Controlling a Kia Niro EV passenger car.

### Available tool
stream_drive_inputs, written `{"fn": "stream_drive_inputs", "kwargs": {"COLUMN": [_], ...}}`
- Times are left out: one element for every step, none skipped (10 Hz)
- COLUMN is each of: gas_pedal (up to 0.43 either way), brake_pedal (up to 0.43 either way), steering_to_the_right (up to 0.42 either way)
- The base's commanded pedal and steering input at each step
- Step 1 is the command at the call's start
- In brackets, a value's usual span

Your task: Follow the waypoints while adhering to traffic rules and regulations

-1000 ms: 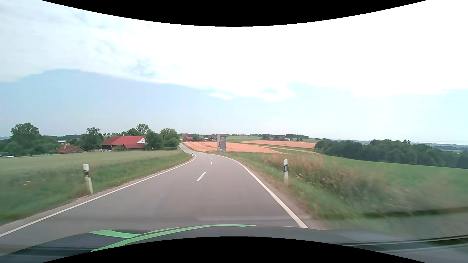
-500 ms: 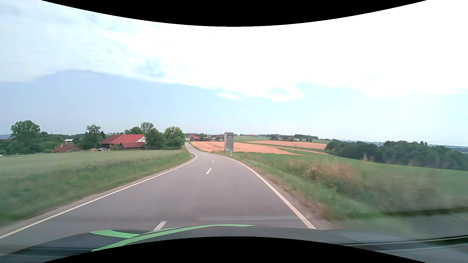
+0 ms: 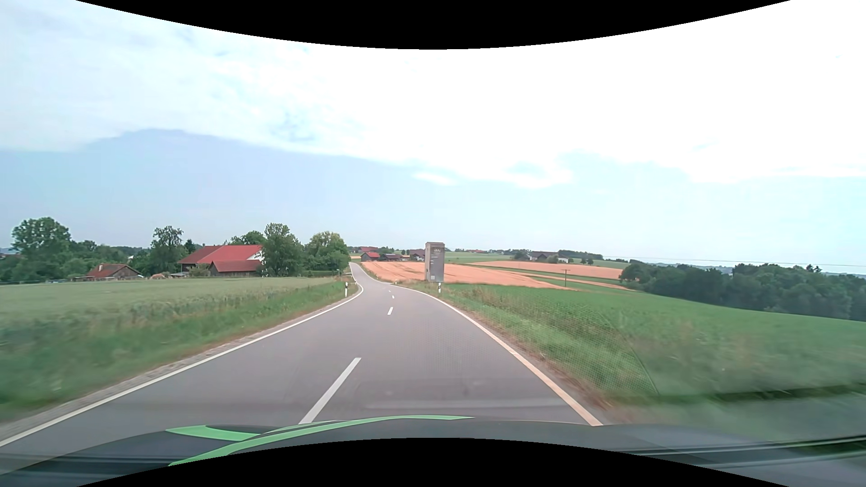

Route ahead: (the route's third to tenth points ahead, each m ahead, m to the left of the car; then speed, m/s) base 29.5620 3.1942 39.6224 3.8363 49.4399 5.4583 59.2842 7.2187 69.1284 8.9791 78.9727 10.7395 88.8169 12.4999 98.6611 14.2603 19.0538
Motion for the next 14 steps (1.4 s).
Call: {"fn": "stream_drive_inputs", "kwargs": {"gas_pedal": [0.020,0.020,0.020,0.020,0.020,0.020,0.020,0.020,0.020,0.020,0.020,0.020,0.020,0.028], "brake_pedal": [0.000,0.000,0.000,0.000,0.000,0.000,0.000,0.000,0.000,0.000,0.000,0.000,0.000,0.000], "steering_to_the_right": [-0.018,-0.019,-0.019,-0.020,-0.021,-0.023,-0.023,-0.024,-0.023,-0.022,-0.021,-0.020,-0.020,-0.019]}}
